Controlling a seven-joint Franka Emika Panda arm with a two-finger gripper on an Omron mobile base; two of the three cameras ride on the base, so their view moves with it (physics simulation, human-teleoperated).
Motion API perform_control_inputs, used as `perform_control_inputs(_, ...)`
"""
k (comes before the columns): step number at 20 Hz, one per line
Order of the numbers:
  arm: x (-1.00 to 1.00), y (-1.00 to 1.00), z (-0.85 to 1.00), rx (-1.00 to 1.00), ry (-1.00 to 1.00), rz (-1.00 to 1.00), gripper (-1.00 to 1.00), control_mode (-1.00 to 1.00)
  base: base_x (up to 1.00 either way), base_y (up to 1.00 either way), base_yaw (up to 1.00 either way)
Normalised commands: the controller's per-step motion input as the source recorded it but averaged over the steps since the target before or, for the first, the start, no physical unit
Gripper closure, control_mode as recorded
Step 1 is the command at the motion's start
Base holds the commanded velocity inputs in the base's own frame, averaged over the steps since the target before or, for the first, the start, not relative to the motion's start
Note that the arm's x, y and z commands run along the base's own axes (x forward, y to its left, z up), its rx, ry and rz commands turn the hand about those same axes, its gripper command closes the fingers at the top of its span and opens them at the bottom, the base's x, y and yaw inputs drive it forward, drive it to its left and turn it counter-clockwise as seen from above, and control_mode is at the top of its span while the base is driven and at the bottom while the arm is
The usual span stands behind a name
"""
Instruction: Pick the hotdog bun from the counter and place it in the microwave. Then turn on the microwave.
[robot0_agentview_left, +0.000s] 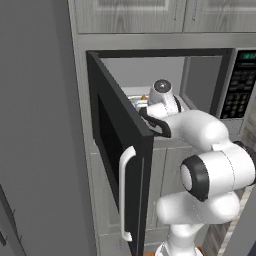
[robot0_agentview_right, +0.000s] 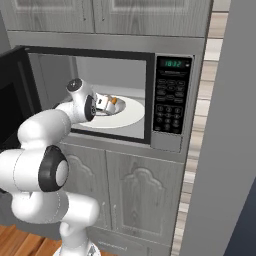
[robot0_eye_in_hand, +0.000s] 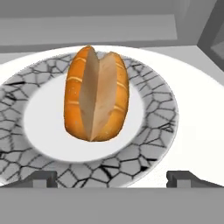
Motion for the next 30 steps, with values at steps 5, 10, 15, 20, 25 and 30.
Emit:
perform_control_inputs(5, -0.37, -0.05, 0.12, 0.00, -0.11, 0.00, -1.00, -1.00, 0.00, 0.00, 0.00)
perform_control_inputs(10, -0.34, -0.07, 0.20, 0.01, -0.09, 0.00, -1.00, -1.00, 0.00, 0.00, 0.00)
perform_control_inputs(15, -0.30, -0.12, 0.28, 0.04, -0.05, 0.03, -1.00, -1.00, 0.00, 0.00, 0.00)
perform_control_inputs(20, -0.34, -0.09, 0.23, 0.04, -0.01, 0.04, -1.00, -1.00, 0.00, 0.00, 0.00)
perform_control_inputs(25, -0.43, -0.04, 0.13, 0.03, 0.00, 0.03, -1.00, -1.00, 0.00, 0.00, 0.00)
perform_control_inputs(30, -0.54, -0.07, 0.11, 0.03, 0.00, 0.00, -1.00, -1.00, 0.00, 0.00, 0.00)
